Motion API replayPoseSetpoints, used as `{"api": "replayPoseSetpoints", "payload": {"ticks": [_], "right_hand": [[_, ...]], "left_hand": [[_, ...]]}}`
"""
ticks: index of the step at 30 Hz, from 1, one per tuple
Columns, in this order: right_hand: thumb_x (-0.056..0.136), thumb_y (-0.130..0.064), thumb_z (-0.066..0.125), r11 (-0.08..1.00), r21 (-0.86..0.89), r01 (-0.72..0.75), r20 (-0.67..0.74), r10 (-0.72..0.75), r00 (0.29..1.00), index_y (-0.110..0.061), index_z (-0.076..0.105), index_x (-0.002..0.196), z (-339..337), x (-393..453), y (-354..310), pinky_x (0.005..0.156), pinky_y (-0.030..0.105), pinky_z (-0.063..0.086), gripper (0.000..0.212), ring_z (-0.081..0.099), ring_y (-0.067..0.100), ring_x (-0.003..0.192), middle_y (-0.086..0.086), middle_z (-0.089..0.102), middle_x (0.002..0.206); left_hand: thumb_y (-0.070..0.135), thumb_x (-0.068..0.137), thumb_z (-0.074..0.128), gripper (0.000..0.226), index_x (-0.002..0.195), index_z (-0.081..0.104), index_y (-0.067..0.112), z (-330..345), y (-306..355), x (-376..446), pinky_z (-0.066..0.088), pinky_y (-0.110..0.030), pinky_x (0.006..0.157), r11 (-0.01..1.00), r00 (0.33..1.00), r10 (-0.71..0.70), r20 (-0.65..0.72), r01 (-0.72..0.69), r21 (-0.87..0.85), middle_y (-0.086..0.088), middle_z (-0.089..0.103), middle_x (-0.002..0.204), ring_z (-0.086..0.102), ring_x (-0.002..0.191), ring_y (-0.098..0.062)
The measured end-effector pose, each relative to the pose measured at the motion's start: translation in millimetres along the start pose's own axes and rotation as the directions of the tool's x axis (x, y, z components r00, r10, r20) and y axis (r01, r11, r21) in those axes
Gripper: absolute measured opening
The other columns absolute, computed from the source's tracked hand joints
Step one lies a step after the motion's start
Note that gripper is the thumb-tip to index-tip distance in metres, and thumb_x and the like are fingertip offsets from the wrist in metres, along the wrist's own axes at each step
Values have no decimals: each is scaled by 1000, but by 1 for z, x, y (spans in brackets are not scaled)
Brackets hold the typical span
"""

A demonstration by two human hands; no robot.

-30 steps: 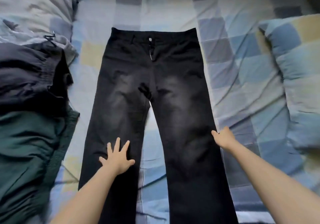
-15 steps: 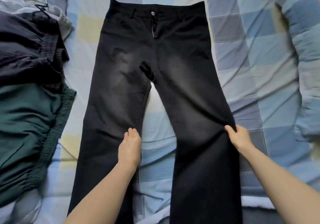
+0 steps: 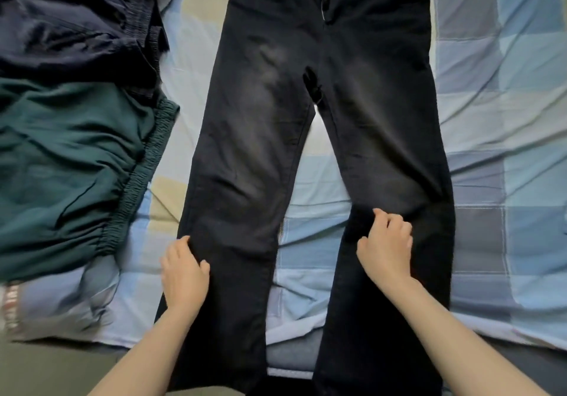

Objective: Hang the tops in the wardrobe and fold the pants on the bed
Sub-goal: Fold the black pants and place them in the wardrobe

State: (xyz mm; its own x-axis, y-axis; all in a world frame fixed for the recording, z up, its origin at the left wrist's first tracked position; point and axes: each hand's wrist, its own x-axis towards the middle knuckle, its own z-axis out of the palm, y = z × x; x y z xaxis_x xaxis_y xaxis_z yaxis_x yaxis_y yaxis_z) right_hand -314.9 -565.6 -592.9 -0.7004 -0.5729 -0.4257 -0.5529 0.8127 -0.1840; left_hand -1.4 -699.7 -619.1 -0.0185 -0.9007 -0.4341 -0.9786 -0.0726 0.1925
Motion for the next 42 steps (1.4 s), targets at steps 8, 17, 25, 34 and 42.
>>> {"api": "replayPoseSetpoints", "payload": {"ticks": [8, 17, 25, 34, 42], "right_hand": [[89, -12, 65, 695, 528, -487, 734, -85, 674, -3, 52, 123, 65, -47, -108, 102, 49, 44, 37, 63, 27, 98, 14, 65, 100], [91, -6, 55, 800, 301, -519, 900, -58, 433, -12, 61, 92, 116, -121, -92, 66, 25, 54, 9, 67, 15, 72, 3, 68, 82], [86, -8, 52, 902, 380, -204, 389, 45, 920, -20, 65, 95, 63, -105, -24, 67, 19, 42, 20, 59, 12, 81, -4, 64, 87], [91, -18, 61, 818, 242, -521, 91, 516, 852, -4, 40, 132, 20, -51, 120, 99, 47, 38, 48, 46, 42, 118, 22, 40, 135], [91, -18, 63, 639, 530, -558, 345, 438, 830, -16, 62, 76, 19, -53, 178, 60, 25, 47, 15, 57, 16, 66, 5, 66, 77]], "left_hand": [[24, 87, 72, 10, 93, 70, 17, -8, -82, 3, 51, -20, 65, 829, 889, -114, 444, 331, -450, 6, 75, 92, 70, 88, -13], [14, 83, 71, 22, 102, 58, 15, -24, -154, -36, 49, -31, 78, 984, 792, -157, 590, 179, 21, -5, 71, 108, 66, 96, -21], [-3, 64, 69, 54, 116, 63, 8, 11, -49, -101, 48, -44, 73, 901, 903, 399, 162, -419, 117, -11, 59, 105, 56, 91, -36], [27, 94, 59, 34, 125, 51, 15, 102, 107, -135, 46, -33, 91, 914, 740, 286, 609, -21, -405, -2, 60, 107, 57, 107, -22], [21, 88, 69, 38, 66, 38, 23, 102, 113, -159, 33, -27, 60, 903, 729, 319, 606, -40, -428, 10, 39, 58, 35, 57, -9]]}}
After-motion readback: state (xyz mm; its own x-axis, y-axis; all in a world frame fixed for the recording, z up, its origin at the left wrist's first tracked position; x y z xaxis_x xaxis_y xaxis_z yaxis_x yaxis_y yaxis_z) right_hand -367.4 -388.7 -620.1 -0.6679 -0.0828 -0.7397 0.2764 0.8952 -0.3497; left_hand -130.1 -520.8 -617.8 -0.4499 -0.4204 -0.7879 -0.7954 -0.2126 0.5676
